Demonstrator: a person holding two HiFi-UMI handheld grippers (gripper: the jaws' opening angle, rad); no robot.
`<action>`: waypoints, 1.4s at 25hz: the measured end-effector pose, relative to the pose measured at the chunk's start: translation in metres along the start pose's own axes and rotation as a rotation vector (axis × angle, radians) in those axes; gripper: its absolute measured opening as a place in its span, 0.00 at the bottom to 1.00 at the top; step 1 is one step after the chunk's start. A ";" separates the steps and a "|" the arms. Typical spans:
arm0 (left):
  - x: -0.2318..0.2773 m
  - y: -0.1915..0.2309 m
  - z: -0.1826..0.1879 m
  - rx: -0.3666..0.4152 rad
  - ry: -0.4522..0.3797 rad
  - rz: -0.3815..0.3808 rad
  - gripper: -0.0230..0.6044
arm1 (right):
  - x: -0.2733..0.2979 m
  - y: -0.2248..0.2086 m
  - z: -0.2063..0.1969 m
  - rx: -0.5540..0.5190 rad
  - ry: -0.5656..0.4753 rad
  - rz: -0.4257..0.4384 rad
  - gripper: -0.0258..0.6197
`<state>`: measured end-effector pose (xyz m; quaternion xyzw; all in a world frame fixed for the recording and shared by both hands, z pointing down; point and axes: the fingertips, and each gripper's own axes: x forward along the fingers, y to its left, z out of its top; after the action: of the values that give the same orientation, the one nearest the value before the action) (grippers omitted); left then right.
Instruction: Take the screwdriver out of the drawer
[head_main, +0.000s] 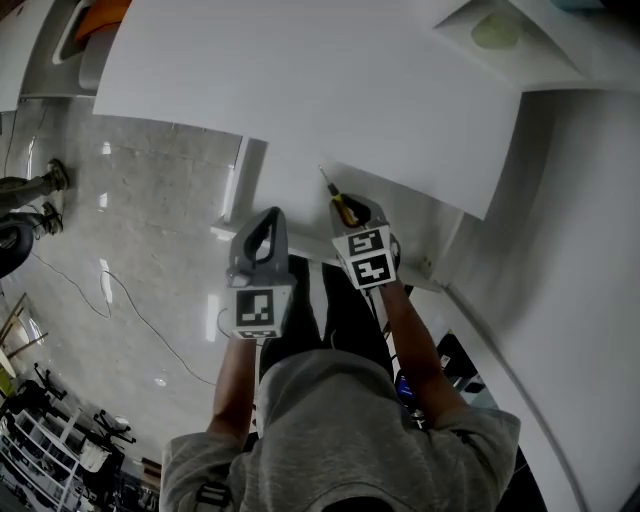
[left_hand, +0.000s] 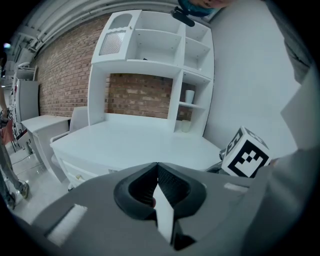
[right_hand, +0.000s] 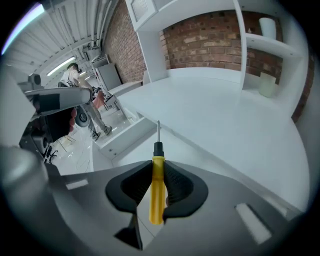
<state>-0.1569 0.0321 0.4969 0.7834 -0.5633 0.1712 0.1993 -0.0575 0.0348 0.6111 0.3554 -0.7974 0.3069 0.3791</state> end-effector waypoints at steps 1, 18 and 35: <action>-0.001 -0.002 0.005 0.005 -0.006 -0.002 0.06 | -0.006 0.000 0.004 -0.001 -0.010 -0.004 0.16; -0.024 -0.057 0.078 0.109 -0.105 -0.018 0.06 | -0.113 -0.014 0.045 -0.016 -0.167 -0.054 0.16; -0.015 -0.111 0.108 0.153 -0.131 -0.085 0.06 | -0.179 -0.067 0.050 0.071 -0.262 -0.152 0.16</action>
<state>-0.0511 0.0216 0.3827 0.8290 -0.5266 0.1537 0.1088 0.0589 0.0193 0.4521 0.4649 -0.7995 0.2564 0.2810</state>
